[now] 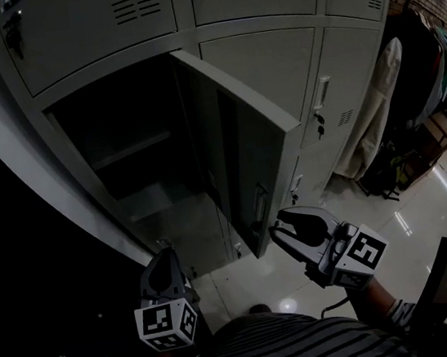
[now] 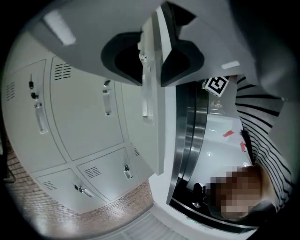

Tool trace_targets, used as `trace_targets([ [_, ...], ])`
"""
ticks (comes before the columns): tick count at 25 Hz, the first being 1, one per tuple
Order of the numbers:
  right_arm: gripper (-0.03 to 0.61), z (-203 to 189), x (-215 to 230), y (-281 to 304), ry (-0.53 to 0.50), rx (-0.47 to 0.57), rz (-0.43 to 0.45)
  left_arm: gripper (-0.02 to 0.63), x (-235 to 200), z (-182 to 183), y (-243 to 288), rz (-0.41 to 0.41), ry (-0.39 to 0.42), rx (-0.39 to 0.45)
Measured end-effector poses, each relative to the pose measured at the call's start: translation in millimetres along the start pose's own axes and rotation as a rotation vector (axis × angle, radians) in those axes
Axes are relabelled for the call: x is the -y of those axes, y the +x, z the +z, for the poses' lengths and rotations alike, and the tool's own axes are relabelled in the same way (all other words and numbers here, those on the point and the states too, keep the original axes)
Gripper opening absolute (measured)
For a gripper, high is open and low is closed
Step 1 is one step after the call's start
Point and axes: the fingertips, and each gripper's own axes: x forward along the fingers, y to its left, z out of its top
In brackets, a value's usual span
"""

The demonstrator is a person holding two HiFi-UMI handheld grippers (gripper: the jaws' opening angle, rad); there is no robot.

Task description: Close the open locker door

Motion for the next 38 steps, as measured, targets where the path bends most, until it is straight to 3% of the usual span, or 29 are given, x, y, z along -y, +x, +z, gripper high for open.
trace_targets([
  [9,0.120,-7,-61,61,-0.001,-0.019,0.180,0.005,-31,5,-26,0.085,-0.004,0.016],
  [18,0.118,-13,-98,132,-0.021,-0.050,0.263,0.005,-54,20,-61,0.136,0.019,0.058],
  [32,0.100,-20,-109,252,-0.126,-0.073,0.297,0.005,-61,30,-57,0.110,-0.001,0.076],
  [38,0.063,-21,-93,305,-0.144,-0.090,0.253,0.005,-63,31,-49,0.114,-0.027,0.064],
])
